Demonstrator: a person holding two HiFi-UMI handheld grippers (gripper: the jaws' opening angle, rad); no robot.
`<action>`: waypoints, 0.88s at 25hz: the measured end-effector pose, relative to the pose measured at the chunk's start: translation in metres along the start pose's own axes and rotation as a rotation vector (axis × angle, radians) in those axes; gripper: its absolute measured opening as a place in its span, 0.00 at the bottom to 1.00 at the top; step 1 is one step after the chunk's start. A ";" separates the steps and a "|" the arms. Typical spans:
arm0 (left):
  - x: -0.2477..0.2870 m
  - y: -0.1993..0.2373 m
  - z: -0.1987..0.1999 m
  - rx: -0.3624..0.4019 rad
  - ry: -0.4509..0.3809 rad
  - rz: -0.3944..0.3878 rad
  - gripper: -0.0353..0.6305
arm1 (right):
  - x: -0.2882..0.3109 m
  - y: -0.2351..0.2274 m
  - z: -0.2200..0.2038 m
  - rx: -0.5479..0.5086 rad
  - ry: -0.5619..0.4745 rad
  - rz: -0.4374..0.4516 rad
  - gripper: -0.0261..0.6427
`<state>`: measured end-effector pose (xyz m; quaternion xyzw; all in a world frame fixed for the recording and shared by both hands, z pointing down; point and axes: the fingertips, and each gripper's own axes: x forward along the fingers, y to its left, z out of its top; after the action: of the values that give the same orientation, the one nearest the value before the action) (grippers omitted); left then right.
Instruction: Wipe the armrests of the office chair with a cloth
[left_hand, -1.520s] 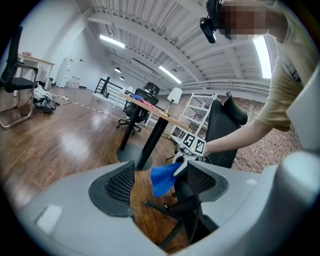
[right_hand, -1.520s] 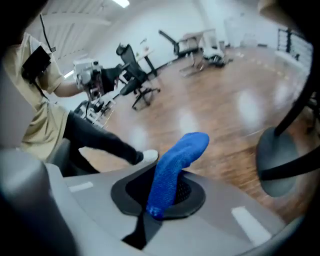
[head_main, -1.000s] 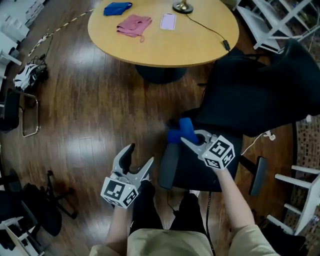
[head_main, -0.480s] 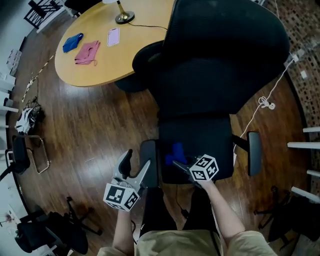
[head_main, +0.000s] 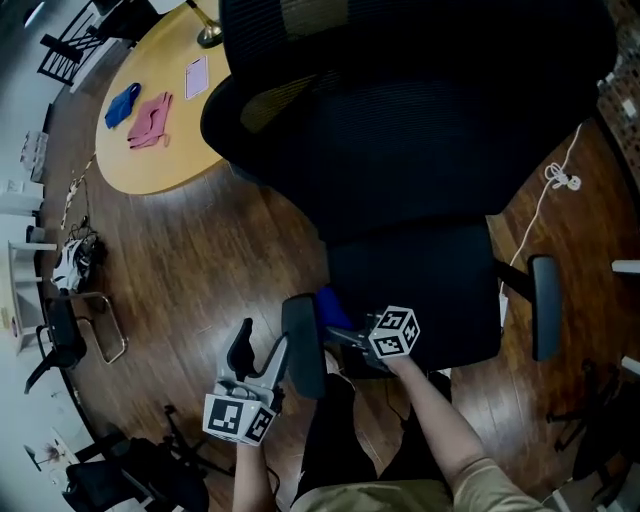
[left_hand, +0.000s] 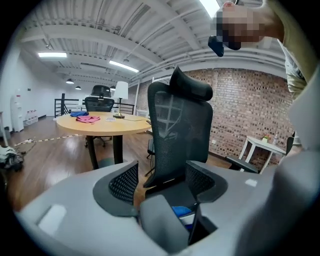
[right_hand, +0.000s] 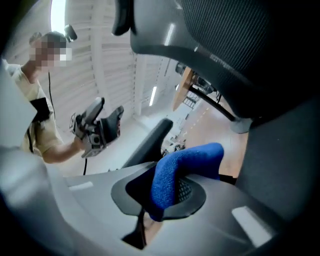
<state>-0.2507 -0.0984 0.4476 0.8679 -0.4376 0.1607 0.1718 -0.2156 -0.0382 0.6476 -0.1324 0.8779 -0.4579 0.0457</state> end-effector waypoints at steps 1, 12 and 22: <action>0.001 0.003 -0.005 -0.006 0.006 0.004 0.48 | 0.005 -0.003 -0.008 -0.014 0.035 0.006 0.06; 0.000 0.017 -0.041 -0.044 0.031 0.020 0.48 | 0.023 -0.098 -0.043 0.064 0.057 -0.284 0.07; 0.000 0.021 -0.048 -0.090 0.037 0.016 0.48 | 0.022 -0.086 -0.034 0.095 0.107 -0.280 0.06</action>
<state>-0.2742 -0.0890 0.4938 0.8526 -0.4480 0.1582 0.2174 -0.2277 -0.0644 0.7381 -0.2266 0.8294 -0.5071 -0.0595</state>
